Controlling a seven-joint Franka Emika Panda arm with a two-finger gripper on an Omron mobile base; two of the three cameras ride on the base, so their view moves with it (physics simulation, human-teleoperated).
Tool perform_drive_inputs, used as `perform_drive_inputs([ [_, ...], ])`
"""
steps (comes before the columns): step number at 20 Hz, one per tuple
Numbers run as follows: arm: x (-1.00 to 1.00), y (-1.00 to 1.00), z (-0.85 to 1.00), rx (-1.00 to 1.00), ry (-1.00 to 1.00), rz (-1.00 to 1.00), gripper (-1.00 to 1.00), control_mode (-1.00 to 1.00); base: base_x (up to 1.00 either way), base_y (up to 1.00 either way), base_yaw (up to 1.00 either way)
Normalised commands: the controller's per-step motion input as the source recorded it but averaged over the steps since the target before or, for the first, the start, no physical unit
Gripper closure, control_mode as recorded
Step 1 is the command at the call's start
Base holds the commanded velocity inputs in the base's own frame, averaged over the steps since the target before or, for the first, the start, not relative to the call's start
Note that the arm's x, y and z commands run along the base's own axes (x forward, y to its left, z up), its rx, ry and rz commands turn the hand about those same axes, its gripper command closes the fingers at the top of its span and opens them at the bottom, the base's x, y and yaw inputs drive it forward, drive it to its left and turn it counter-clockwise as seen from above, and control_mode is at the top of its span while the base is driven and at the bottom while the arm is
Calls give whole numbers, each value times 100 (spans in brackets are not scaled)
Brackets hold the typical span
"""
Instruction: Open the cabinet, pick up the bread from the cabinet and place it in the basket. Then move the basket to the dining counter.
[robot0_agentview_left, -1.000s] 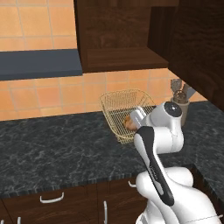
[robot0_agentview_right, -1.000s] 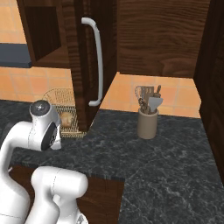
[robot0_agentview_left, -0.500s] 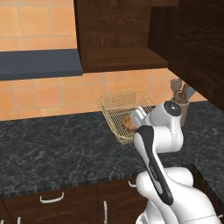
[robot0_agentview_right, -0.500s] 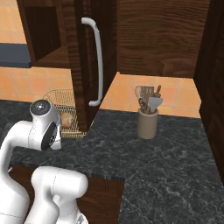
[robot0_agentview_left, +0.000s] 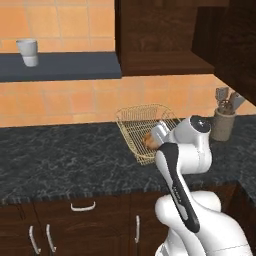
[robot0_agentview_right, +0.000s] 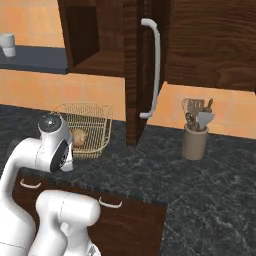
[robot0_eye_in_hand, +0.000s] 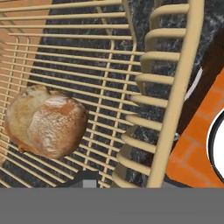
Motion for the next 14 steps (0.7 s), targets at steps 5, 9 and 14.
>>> perform_drive_inputs([
  [5,0,0,0,0,0,0,100,100,-23,96,72],
  [9,0,0,0,0,0,0,100,100,-25,45,98],
  [14,0,0,0,0,0,0,100,100,-18,20,100],
])
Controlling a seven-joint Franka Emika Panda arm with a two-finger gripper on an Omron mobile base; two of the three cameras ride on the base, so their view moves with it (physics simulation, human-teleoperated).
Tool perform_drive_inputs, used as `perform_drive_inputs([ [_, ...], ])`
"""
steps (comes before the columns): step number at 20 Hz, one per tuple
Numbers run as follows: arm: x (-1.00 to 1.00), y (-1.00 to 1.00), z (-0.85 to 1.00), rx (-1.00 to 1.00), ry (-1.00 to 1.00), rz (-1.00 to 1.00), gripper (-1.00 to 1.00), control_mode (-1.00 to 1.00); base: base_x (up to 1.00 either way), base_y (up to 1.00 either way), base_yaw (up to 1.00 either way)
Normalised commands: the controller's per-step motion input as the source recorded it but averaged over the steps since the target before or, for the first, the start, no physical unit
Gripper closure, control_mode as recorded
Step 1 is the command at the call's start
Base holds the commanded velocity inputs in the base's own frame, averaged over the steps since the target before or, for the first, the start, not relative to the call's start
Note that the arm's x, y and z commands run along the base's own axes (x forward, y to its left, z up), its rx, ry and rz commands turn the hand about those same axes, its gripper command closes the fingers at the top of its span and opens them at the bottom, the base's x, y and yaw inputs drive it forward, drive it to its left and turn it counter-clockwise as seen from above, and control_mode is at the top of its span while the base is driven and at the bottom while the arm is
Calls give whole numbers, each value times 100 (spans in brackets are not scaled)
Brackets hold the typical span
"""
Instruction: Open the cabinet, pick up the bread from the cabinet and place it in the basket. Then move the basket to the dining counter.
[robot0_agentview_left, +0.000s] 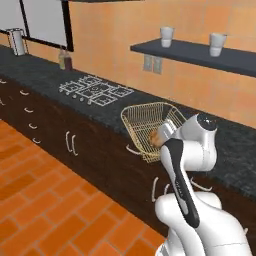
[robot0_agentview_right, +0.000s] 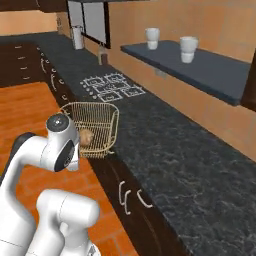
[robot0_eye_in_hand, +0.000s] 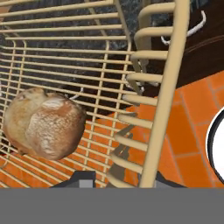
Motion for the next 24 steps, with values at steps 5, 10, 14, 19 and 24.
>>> perform_drive_inputs([
  [5,0,0,0,0,0,0,100,100,-17,33,100],
  [10,0,0,0,0,0,0,100,100,-9,45,99],
  [14,0,0,0,0,0,0,100,100,-2,90,59],
  [19,0,0,0,0,0,0,100,100,26,100,15],
  [24,0,0,0,0,0,0,100,100,16,100,12],
])
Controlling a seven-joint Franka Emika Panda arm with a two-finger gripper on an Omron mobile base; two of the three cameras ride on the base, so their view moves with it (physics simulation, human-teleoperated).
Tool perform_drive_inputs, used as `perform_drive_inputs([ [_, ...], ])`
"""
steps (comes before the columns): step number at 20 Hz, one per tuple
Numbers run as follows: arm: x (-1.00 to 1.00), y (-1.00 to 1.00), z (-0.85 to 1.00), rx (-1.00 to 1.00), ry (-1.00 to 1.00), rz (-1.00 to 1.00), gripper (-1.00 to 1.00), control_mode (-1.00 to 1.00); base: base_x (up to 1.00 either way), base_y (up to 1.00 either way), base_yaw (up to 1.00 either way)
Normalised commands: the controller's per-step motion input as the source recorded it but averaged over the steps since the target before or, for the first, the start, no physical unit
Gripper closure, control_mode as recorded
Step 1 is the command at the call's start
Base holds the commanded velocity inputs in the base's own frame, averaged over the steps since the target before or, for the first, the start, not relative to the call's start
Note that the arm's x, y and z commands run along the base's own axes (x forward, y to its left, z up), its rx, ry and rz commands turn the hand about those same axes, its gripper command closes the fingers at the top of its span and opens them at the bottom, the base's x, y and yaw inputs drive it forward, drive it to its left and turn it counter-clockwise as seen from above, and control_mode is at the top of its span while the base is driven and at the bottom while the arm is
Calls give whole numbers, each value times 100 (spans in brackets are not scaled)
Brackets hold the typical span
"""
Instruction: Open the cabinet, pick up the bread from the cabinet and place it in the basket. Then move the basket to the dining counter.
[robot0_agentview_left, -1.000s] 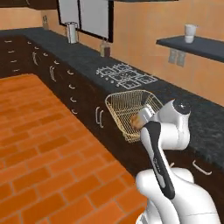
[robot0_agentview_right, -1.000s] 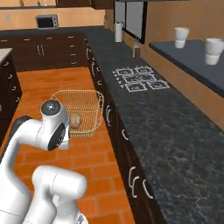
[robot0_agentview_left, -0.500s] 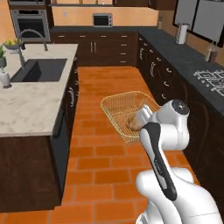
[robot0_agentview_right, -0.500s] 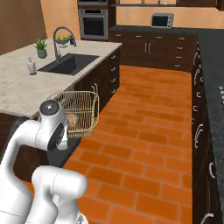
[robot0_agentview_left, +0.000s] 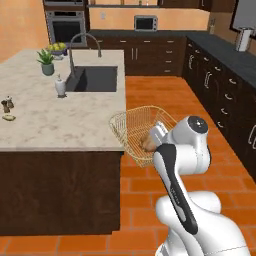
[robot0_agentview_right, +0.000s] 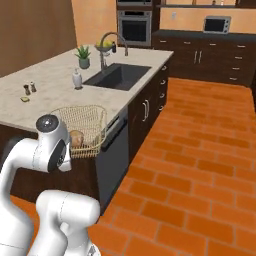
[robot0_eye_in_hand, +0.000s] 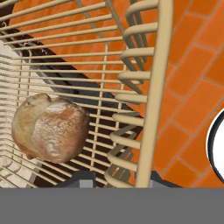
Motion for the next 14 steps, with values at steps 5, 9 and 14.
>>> perform_drive_inputs([
  [5,0,0,0,0,0,0,100,100,22,100,8],
  [9,0,0,0,0,0,0,100,100,42,100,1],
  [14,0,0,0,0,0,0,100,100,41,100,-4],
])
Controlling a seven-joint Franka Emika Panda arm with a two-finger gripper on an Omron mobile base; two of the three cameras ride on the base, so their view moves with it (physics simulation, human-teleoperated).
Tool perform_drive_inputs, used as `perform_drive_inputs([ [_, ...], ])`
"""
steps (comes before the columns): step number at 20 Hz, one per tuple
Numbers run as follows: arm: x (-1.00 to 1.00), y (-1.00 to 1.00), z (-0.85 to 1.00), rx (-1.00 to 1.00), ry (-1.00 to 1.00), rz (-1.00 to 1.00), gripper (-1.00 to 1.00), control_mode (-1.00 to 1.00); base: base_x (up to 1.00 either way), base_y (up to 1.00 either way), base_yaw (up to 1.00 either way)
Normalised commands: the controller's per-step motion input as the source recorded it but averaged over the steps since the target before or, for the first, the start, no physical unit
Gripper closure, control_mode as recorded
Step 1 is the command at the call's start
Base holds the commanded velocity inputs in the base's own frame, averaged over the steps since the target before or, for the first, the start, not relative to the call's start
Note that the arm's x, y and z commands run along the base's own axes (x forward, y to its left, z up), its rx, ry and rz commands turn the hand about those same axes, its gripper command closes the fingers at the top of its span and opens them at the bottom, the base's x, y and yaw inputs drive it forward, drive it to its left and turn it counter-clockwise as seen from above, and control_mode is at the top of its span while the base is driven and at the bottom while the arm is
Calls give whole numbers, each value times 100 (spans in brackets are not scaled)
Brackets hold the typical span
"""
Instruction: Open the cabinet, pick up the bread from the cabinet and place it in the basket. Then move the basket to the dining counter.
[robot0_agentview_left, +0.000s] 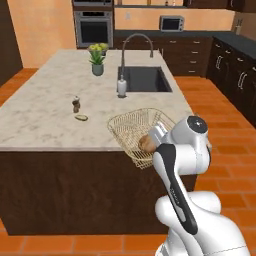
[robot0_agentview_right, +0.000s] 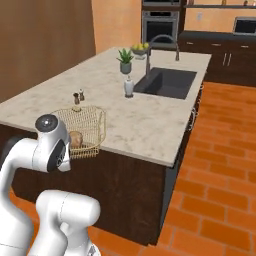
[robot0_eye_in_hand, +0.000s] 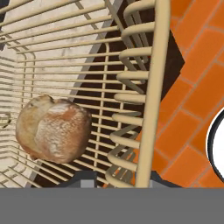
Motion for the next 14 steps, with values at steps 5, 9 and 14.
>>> perform_drive_inputs([
  [5,0,0,0,0,0,0,100,100,46,100,-7],
  [9,0,0,0,0,0,0,100,100,49,100,-7],
  [14,0,0,0,0,0,0,100,100,82,100,-15],
])
